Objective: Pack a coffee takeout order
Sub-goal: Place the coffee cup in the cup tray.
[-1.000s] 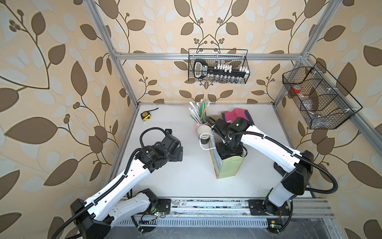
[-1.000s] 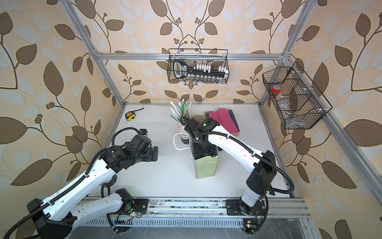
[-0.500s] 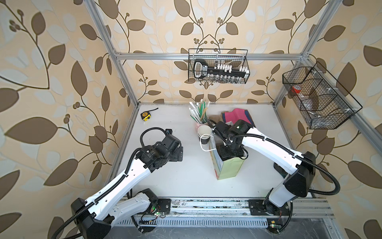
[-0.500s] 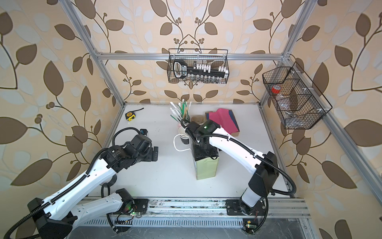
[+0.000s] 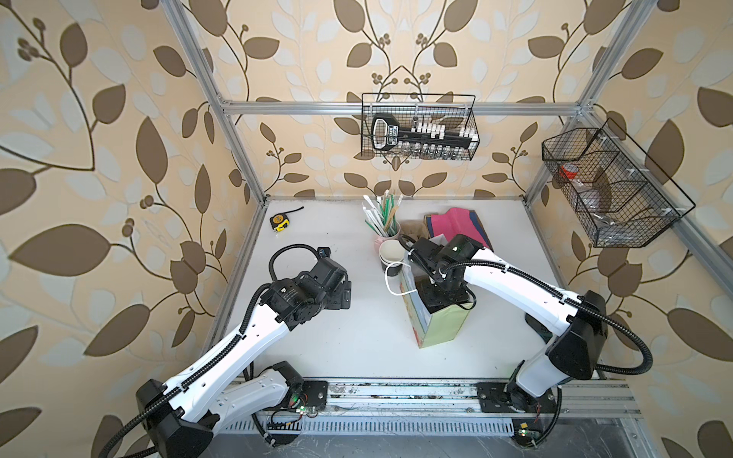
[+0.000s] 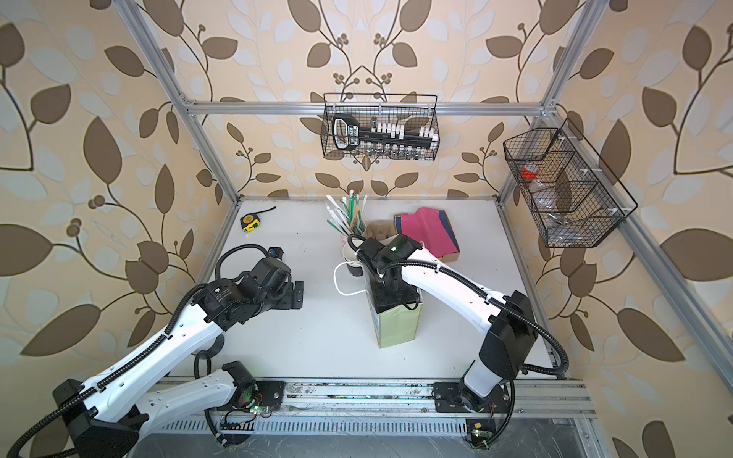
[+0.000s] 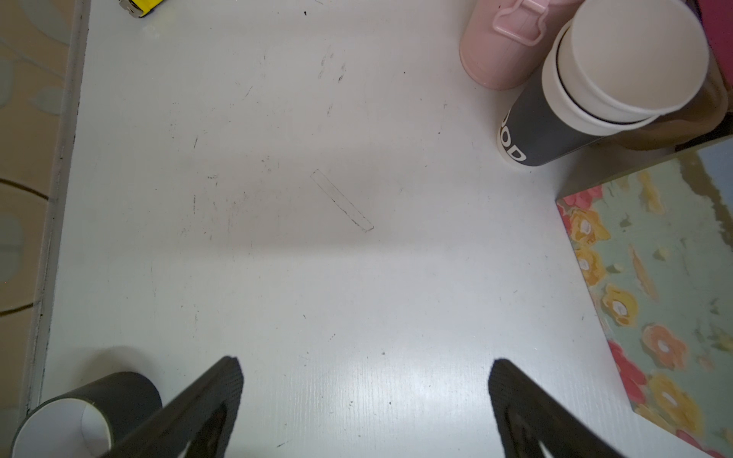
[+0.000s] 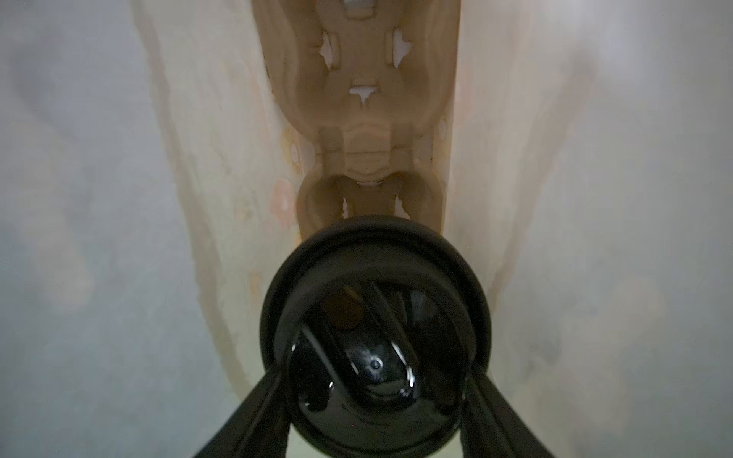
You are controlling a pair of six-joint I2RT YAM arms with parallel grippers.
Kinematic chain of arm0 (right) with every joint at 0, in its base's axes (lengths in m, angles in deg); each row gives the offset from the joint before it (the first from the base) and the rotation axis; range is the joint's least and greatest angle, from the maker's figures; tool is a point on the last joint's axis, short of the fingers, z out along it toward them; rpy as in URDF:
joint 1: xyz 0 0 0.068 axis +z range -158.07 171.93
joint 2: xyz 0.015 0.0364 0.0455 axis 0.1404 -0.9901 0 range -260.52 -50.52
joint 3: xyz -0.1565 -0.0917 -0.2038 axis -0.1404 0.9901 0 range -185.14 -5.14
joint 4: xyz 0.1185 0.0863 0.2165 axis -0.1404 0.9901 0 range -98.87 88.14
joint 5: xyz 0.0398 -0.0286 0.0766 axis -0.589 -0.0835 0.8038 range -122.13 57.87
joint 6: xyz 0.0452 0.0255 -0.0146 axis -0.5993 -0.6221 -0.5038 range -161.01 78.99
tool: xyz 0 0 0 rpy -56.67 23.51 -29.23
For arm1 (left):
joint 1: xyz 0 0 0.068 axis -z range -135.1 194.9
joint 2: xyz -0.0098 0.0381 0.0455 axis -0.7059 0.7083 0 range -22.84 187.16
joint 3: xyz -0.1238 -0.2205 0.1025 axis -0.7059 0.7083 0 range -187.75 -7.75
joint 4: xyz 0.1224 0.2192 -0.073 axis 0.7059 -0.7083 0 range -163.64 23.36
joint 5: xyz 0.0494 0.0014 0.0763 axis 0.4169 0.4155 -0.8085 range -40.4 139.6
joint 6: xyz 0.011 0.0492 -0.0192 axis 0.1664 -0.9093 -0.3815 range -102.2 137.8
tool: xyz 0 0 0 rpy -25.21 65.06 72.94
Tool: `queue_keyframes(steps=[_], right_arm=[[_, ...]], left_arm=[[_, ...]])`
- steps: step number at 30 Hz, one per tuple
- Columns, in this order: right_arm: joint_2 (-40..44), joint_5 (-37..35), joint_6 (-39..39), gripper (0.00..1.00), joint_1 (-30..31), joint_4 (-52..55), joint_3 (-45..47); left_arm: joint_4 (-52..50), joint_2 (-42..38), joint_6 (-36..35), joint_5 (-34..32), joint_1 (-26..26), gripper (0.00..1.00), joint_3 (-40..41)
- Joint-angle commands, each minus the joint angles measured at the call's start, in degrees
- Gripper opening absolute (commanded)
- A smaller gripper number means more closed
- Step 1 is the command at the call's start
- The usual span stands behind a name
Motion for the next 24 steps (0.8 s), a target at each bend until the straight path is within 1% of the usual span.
queue_keyframes(steps=[1,16,20,24], right_arm=[[1.49,0.37,-0.90,0.00,0.23,-0.12,1.89],[1.94,1.01,0.30,0.00,-0.51,-3.75,5.74],[2.56,0.22,0.30,0.00,-0.91,-3.87,5.08],[3.56,-0.79,-0.24,0.00,-0.05,-3.70,4.26]], left_arm=[[-0.51,0.13,-0.95,-0.31,-0.22,0.99,0.25],[-0.51,0.31,-0.97,-0.47,-0.20,0.99,0.24],[-0.60,0.31,-1.00,-0.53,-0.20,0.99,0.24],[-0.51,0.44,-0.96,-0.59,-0.22,0.99,0.24]])
